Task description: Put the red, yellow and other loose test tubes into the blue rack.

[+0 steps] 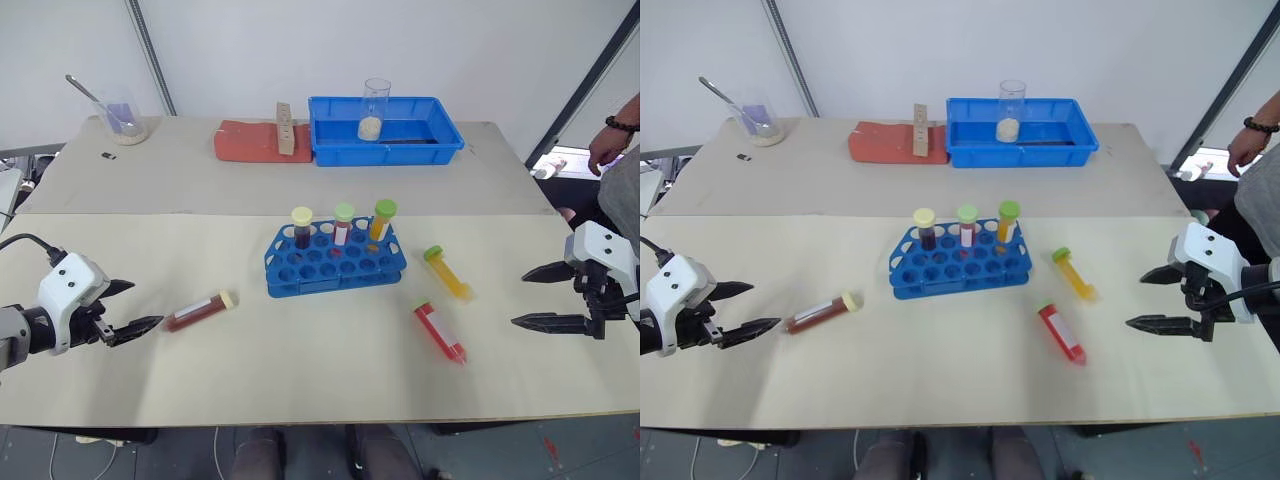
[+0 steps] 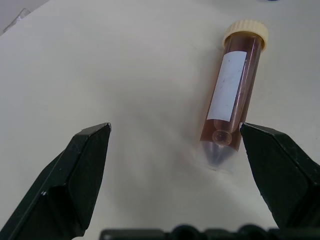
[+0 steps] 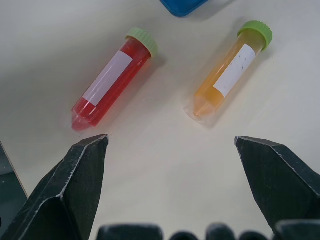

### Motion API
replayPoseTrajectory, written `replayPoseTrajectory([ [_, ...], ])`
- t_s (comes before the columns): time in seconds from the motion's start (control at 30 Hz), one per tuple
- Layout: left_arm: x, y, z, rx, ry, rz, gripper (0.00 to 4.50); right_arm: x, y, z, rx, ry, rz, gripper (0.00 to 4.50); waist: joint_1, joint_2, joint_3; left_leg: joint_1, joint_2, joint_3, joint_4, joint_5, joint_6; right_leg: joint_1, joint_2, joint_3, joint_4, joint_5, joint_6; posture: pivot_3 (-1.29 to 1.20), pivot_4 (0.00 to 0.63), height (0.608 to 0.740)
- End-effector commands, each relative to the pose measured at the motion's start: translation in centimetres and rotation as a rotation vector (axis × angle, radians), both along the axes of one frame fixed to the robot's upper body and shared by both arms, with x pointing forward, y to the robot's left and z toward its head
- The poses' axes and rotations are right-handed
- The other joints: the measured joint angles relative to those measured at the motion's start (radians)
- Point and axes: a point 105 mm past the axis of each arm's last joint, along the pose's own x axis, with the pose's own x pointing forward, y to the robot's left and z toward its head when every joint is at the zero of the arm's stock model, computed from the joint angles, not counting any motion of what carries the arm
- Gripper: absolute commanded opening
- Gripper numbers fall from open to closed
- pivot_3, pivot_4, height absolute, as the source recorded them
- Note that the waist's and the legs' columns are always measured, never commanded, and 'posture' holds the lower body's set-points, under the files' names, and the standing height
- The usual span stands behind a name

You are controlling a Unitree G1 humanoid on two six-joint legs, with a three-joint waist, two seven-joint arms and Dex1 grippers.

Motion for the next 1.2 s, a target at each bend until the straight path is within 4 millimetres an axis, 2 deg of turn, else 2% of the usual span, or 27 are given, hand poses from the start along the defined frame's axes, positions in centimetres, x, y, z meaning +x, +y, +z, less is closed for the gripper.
replayPoseTrajectory([
  [0.03, 0.0, -0.1, 1.6, 0.024, -0.035, -0.014, 4.41, 0.1, 0.0, 0.9, -0.023, -0.041, 0.005, 4.50, 0.000, 0.000, 0.000, 0.000, 0.000, 0.000, 0.000, 0.000, 0.000, 0.000, 0.000, 0.000, 0.000, 0.000, 0.000, 0.00, 0.150, 0.740],
  [0.43, 0.2, -1.1, 2.6, -0.024, -0.080, -0.079, 4.41, 0.4, 0.1, 0.8, -0.026, -0.057, 0.005, 4.50, 0.000, 0.000, 0.000, 0.000, 0.000, 0.000, 0.000, 0.000, 0.000, 0.000, 0.000, 0.000, 0.000, 0.000, 0.000, 0.00, 0.150, 0.740],
  [0.8, 0.4, -1.1, 3.1, -0.022, -0.125, -0.097, 4.41, 0.4, 0.5, 0.5, -0.007, -0.056, 0.005, 4.50, 0.000, 0.000, 0.000, 0.000, 0.000, 0.000, 0.000, 0.000, 0.000, 0.000, 0.000, 0.000, 0.000, 0.000, 0.000, 0.00, 0.150, 0.740],
  [1.2, 0.7, -0.7, 2.2, 0.010, -0.111, -0.075, 4.41, 0.2, 0.8, 0.2, -0.003, -0.057, 0.008, 4.50, 0.000, 0.000, 0.000, 0.000, 0.000, 0.000, 0.000, 0.000, 0.000, 0.000, 0.000, 0.000, 0.000, 0.000, 0.000, 0.00, 0.150, 0.740],
])
